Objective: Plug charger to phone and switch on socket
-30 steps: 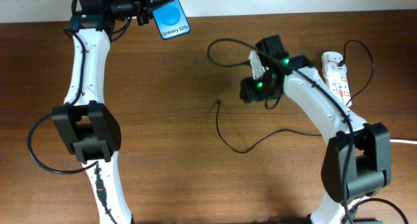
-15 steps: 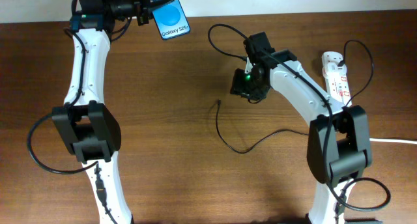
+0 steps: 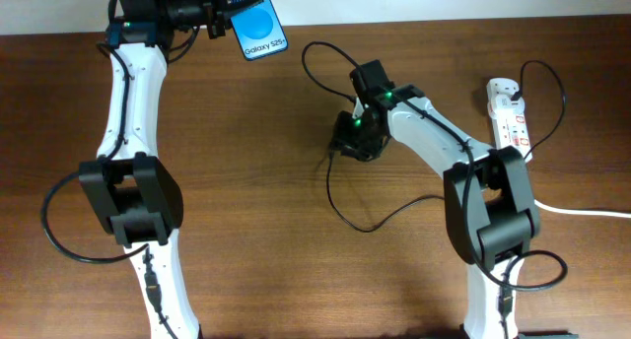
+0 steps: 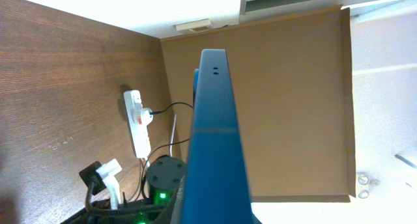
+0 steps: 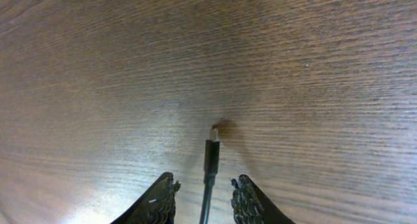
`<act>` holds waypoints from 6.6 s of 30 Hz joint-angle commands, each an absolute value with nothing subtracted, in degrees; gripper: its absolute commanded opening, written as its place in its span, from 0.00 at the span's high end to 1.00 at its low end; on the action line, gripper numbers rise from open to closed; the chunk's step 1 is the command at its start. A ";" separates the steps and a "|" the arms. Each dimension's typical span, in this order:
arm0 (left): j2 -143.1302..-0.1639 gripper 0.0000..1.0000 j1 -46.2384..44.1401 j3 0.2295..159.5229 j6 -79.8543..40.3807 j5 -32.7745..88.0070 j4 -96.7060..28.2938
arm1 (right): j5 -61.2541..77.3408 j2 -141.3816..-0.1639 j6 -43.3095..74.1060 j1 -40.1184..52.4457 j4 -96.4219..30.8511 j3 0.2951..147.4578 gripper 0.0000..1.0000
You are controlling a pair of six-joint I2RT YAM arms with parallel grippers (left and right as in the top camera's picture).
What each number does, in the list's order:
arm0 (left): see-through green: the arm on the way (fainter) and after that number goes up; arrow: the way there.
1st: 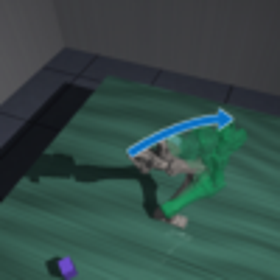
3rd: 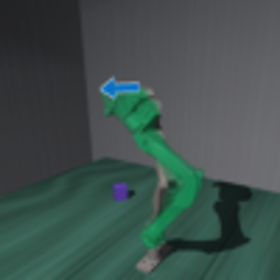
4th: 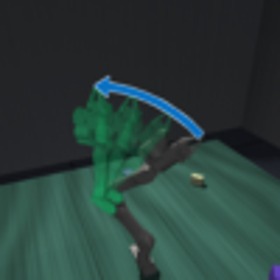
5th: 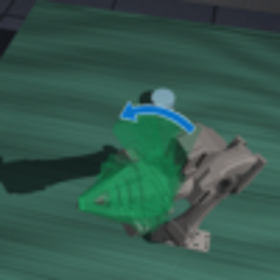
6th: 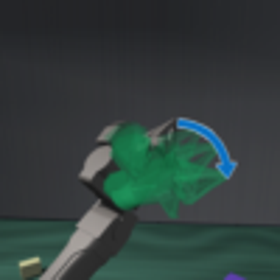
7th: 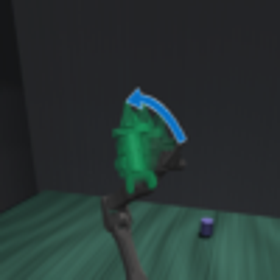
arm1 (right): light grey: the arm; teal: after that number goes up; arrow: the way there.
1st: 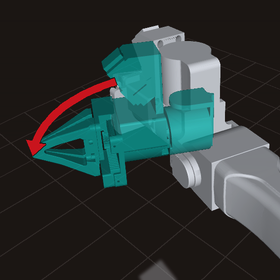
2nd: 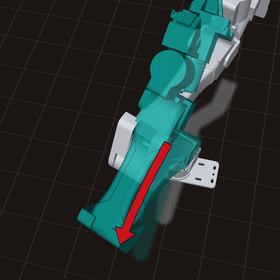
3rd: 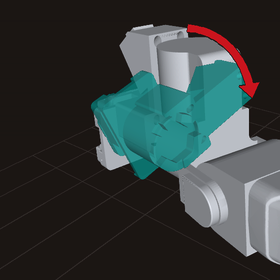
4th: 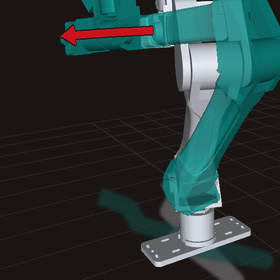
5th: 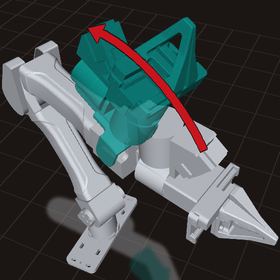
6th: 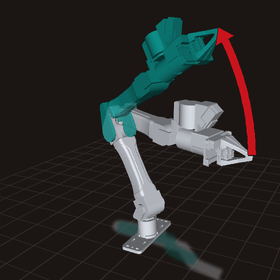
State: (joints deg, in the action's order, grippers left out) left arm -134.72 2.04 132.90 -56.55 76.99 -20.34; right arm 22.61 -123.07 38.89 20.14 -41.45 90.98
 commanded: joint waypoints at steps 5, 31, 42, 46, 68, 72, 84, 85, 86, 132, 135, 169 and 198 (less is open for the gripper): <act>-135.00 1.00 2.02 133.32 -55.46 78.24 -20.21 | 23.83 -127.07 39.94 21.87 -39.64 91.50 0.70; -135.00 1.00 1.91 133.32 -55.44 79.20 -20.21 | 80.03 -119.35 10.33 10.68 -36.34 91.07 0.96; -135.00 1.00 -1.91 133.21 -44.01 80.75 -24.97 | 78.85 -110.17 -5.61 10.96 -53.10 91.07 0.96; -135.00 1.00 -3.64 133.16 -40.64 77.10 -26.96 | 65.47 -110.19 -2.11 12.99 -53.17 90.96 0.96; -135.00 1.00 0.95 133.16 -43.03 65.93 -29.93 | 36.18 -123.72 11.29 12.27 -63.90 100.29 0.65; -135.00 1.00 3.20 133.16 -43.05 65.52 -29.91 | 36.12 -124.16 19.07 16.64 -58.43 96.84 0.65; -135.00 1.00 10.28 133.16 -42.37 66.63 -35.88 | 35.97 -124.25 27.92 19.38 -49.10 88.92 0.62; -135.00 1.00 10.22 133.16 -41.34 67.09 -36.14 | 36.23 -124.25 28.71 19.38 -47.66 87.77 0.63; -135.00 1.00 10.17 133.16 -40.53 67.66 -36.60 | 37.67 -124.25 28.86 19.38 -46.02 86.78 0.63; -135.00 1.00 0.62 133.16 -38.83 78.87 -35.42 | 63.16 -103.66 24.99 19.88 -20.08 86.48 0.96; -135.00 1.00 0.62 133.16 -43.64 77.97 -31.48 | 58.70 -103.68 33.67 20.25 -12.69 86.48 0.96; -135.00 1.00 -0.32 133.19 -53.82 78.43 -21.43 | 60.69 -110.98 50.04 20.60 8.80 84.42 0.96; -135.00 1.00 0.75 133.16 -53.78 83.20 -19.53 | 65.63 -110.96 50.26 20.43 13.15 84.16 0.96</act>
State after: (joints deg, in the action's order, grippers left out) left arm -134.76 0.82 132.84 -53.63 80.71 -20.03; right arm 64.62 -110.67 50.76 20.38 12.71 84.55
